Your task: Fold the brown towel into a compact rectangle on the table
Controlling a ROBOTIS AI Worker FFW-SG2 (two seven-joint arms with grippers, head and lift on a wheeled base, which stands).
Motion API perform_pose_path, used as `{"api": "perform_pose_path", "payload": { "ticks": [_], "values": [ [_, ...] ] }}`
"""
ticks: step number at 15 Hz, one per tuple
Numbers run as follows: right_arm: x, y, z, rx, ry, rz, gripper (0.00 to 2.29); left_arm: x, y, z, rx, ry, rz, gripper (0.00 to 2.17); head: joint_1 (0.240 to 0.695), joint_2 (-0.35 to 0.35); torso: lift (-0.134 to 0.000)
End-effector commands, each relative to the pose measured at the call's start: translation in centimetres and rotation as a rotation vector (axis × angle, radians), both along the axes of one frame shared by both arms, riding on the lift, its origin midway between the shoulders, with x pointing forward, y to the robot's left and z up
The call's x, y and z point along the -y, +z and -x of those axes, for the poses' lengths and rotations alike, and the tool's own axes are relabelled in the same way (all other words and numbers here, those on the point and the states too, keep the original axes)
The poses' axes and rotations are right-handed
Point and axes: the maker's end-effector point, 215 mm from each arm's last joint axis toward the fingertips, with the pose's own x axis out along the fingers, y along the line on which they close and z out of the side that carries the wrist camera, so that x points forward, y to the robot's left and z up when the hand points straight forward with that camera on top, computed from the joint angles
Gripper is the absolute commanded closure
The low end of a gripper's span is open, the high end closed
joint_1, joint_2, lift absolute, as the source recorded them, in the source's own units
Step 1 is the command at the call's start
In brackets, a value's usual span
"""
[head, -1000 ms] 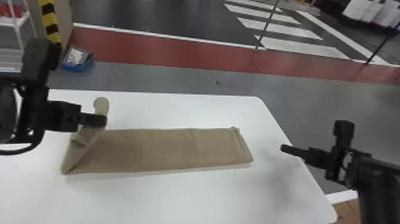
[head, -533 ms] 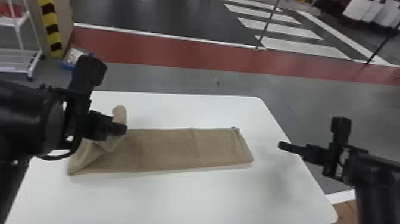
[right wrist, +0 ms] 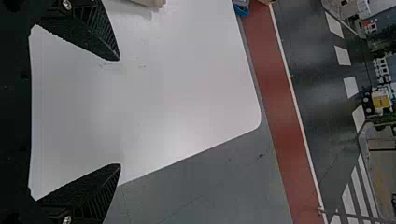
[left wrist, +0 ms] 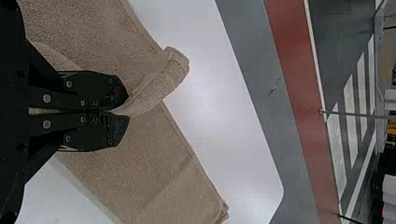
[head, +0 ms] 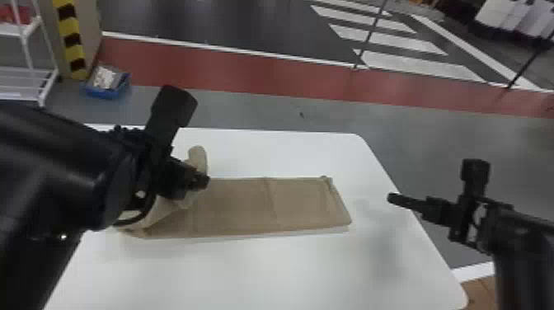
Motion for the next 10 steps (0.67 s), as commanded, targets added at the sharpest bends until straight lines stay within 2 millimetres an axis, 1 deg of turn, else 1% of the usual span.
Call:
{"api": "perform_pose_path", "payload": {
  "ticks": [1,3,5,7,8,9,10],
  "values": [
    [-0.3,-0.1,-0.1,-0.002,0.006,-0.002,0.06,1.8,-0.5,1.0,0.01,-0.037,-0.015,2.14,0.695,-0.35,-0.124],
    [-0.4,0.0,-0.2,0.0,0.007,-0.001,0.06,3.6,-1.2,2.0,0.032,-0.069,-0.038,2.14,0.695,-0.35,-0.124],
    [-0.7,-0.2,-0.3,-0.001,0.011,-0.005,0.06,5.1,-1.6,1.8,0.084,-0.091,-0.063,2.14,0.695,-0.35,-0.124],
    [-0.9,-0.3,-0.4,-0.002,0.014,-0.006,0.06,5.6,-1.9,1.1,0.117,-0.093,-0.09,2.14,0.695,-0.35,-0.124],
    [-1.1,-0.2,-0.5,-0.001,0.017,-0.005,0.06,5.4,-2.3,0.9,0.119,-0.085,-0.099,2.14,0.695,-0.35,-0.124],
    [-1.2,-0.1,-0.8,0.001,0.022,-0.004,0.06,6.1,-2.3,0.7,0.142,-0.092,-0.092,2.07,0.695,-0.35,-0.124],
    [-1.2,-0.1,-0.8,0.002,0.021,-0.003,0.06,6.9,-2.0,0.1,0.19,-0.092,-0.092,1.48,0.695,-0.35,-0.124]
  ]
}}
